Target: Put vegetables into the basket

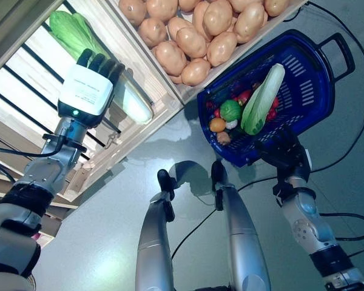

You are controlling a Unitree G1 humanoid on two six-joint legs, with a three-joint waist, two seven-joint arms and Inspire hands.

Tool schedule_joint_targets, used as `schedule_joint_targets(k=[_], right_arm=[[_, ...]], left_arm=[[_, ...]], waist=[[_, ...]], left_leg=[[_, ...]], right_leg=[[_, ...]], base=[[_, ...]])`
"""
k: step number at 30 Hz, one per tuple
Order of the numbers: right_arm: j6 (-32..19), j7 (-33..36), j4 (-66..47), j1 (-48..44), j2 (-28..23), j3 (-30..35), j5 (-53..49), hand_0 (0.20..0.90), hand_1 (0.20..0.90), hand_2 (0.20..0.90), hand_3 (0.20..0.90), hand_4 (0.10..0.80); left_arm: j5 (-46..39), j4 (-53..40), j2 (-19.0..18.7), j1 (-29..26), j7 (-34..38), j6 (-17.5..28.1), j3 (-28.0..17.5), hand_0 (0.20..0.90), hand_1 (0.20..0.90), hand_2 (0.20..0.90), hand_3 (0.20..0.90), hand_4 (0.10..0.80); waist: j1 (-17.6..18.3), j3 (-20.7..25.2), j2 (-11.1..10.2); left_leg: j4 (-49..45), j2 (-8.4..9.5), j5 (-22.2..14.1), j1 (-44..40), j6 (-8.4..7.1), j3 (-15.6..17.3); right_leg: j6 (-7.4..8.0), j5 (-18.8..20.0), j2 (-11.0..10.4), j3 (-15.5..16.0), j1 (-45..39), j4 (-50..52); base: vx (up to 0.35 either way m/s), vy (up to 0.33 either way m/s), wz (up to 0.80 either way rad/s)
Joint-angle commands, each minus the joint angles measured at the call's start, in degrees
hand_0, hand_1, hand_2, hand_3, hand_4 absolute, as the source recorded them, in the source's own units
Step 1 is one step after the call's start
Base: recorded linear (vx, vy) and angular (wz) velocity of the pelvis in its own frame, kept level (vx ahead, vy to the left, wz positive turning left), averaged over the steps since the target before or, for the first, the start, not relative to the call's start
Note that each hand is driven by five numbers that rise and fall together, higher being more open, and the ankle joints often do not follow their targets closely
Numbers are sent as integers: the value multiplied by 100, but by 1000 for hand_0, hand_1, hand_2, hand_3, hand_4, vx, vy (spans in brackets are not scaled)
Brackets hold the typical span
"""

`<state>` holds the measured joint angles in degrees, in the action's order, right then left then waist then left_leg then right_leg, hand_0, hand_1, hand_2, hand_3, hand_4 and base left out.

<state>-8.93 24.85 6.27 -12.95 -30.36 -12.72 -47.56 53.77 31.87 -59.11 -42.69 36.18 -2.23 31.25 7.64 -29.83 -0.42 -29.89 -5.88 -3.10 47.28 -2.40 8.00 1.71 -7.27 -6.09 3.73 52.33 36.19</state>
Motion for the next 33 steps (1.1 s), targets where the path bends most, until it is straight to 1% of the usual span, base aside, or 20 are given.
schedule_joint_targets(k=[1,6,10,14,19,24,25,26,33], right_arm=[[-340,101,-792,88,-380,455,201,900,900,900,900,800],[-410,55,-806,122,-394,538,166,900,900,900,900,800],[-470,84,-826,119,-401,596,181,900,900,900,900,800],[-494,36,-817,98,-379,664,270,900,900,900,900,800],[-529,63,-845,48,-387,688,301,900,900,900,900,800],[-518,-24,-777,8,-349,708,299,900,900,900,900,800],[-516,-28,-792,5,-356,714,288,900,900,900,900,800],[-527,-5,-805,0,-361,718,275,900,900,900,900,800],[-565,-52,-785,6,-353,766,287,900,900,900,900,800]], left_arm=[[-147,-137,-458,-378,274,-590,-333,900,900,900,900,800],[34,-127,-426,-323,518,-730,-424,900,900,900,900,800],[-69,-77,-365,-304,936,-898,-507,900,900,900,900,800],[-139,0,-262,-303,1191,-870,-576,900,900,900,900,800],[-198,9,-156,-379,1457,-964,-585,900,900,900,900,800],[-181,56,-103,-465,1388,-936,-606,900,900,900,900,800],[-207,57,-104,-464,1373,-960,-610,667,667,667,667,645],[-201,82,-103,-478,1372,-954,-603,300,300,300,300,400],[-200,160,-54,-502,1381,-910,-567,300,300,300,300,400]], waist=[[-24,3,-95],[-39,3,-157],[-49,3,-212],[-59,3,-256],[-60,3,-321],[-63,3,-364],[-62,3,-372],[-61,3,-381],[-56,3,-370]], left_leg=[[-237,40,-132,218,-104,1],[-287,17,-152,318,-103,-30],[-361,-9,-185,416,-111,-51],[-412,-22,-198,515,-119,-72],[-467,-36,-224,615,-117,-84],[-458,-39,-227,615,-121,-86],[-463,-34,-233,618,-123,-86],[-463,-27,-239,616,-125,-85],[-485,-5,-264,622,-108,-61]], right_leg=[[251,350,-93,-44,-206,-340],[256,344,-91,-16,-113,-286],[259,346,-98,-9,-26,-235],[269,366,-101,-12,82,-184],[276,362,-80,-32,181,-121],[290,389,-79,-17,187,-141],[291,388,-74,-21,181,-149],[292,382,-68,-26,170,-156],[301,380,-67,-33,190,-115]], base=[[0,0,0],[-21,-5,3],[-14,5,2],[-27,16,4],[0,0,0],[0,0,0],[0,0,0],[0,0,0],[0,0,0]])
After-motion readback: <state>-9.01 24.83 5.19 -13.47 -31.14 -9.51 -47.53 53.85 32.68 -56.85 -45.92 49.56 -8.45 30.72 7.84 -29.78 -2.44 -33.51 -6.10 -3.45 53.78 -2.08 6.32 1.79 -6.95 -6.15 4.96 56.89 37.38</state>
